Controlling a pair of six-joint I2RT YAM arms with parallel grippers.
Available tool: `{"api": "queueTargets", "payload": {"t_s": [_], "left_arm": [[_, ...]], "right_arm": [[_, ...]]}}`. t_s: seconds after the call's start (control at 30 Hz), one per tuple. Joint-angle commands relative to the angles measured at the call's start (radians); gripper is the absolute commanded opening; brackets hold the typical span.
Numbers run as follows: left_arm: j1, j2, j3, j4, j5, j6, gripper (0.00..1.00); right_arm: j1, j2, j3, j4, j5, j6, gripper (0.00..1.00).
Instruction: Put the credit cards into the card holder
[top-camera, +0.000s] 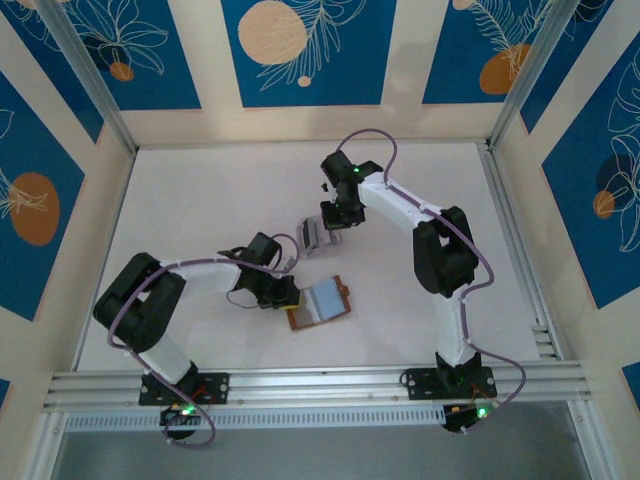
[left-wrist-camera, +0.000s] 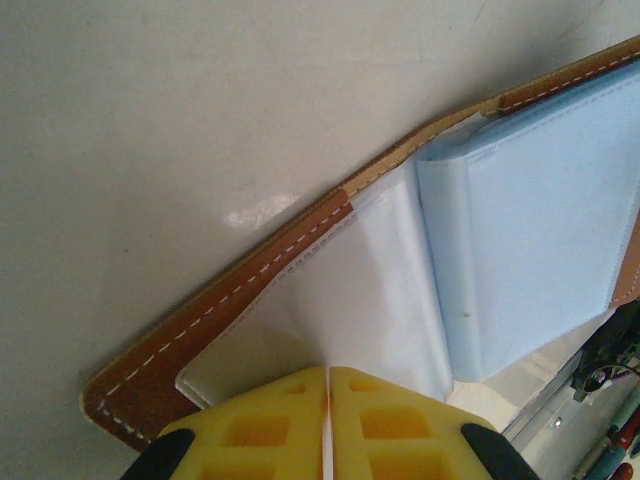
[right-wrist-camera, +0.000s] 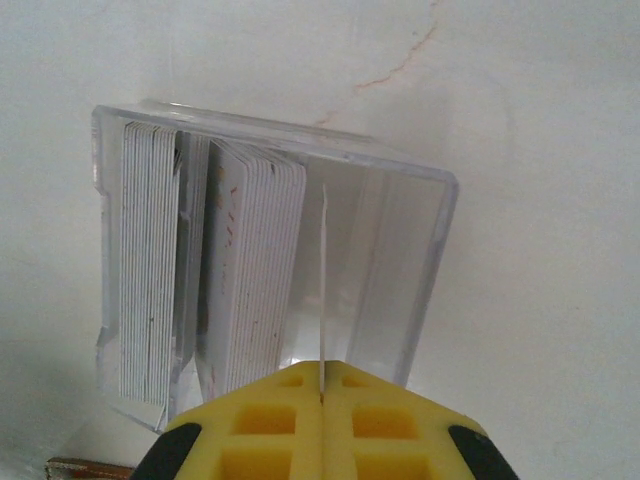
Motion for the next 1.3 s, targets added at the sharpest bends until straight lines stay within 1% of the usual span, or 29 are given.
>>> {"api": "queueTargets", "payload": {"t_s": [0.0,0.17,0.27,0.3,0.4,0.47,0.53,0.6,0.77,0.9,1.0,1.17,1.27], "left_arm": [[-0.013,-0.018,-0.015,-0.026,-0.014,0.011,0.1],[-0.013,-0.02,-0.005,-0.038,-0.005,0.027,0.1],[-0.013,-0.018,0.001,-0.048,-0.007,0.039,0.1],[-0.013,-0.018,0.003,-0.052,-0.008,0.042,0.1],[-0.012,-0.012,0.01,-0.065,-0.009,0.057,0.1],[-0.013,-0.011,0.017,-0.074,-0.01,0.065,0.11],[-0.013,-0.006,0.024,-0.082,-0.012,0.071,0.1],[-0.014,-0.001,0.029,-0.089,-0.015,0.075,0.11],[-0.013,0.003,0.025,-0.097,-0.028,0.083,0.11],[-0.013,0.006,0.02,-0.096,-0.033,0.085,0.11],[-0.013,0.01,0.021,-0.1,-0.033,0.087,0.11],[-0.012,0.01,0.021,-0.099,-0.034,0.088,0.11],[-0.013,0.01,0.02,-0.099,-0.034,0.087,0.11]], "right_arm": [[0.005,-0.072,0.039,-0.028,0.03,-0.004,0.0],[0.021,-0.189,0.002,-0.015,0.081,0.009,0.0],[0.037,-0.295,-0.079,0.025,0.072,0.011,0.0],[0.037,-0.328,-0.118,0.047,0.041,0.01,0.0],[0.036,-0.432,-0.279,0.139,-0.182,-0.001,0.0],[0.034,-0.476,-0.382,0.194,-0.34,-0.001,0.0],[0.036,-0.496,-0.472,0.237,-0.464,0.011,0.0],[0.043,-0.507,-0.559,0.28,-0.544,0.023,0.0],[0.055,-0.499,-0.69,0.373,-0.671,0.055,0.0],[0.072,-0.456,-0.733,0.408,-0.719,0.064,0.0],[0.077,-0.411,-0.758,0.418,-0.732,0.066,0.0],[0.079,-0.365,-0.792,0.431,-0.707,0.075,0.0],[0.079,-0.343,-0.798,0.426,-0.67,0.073,0.0]]}}
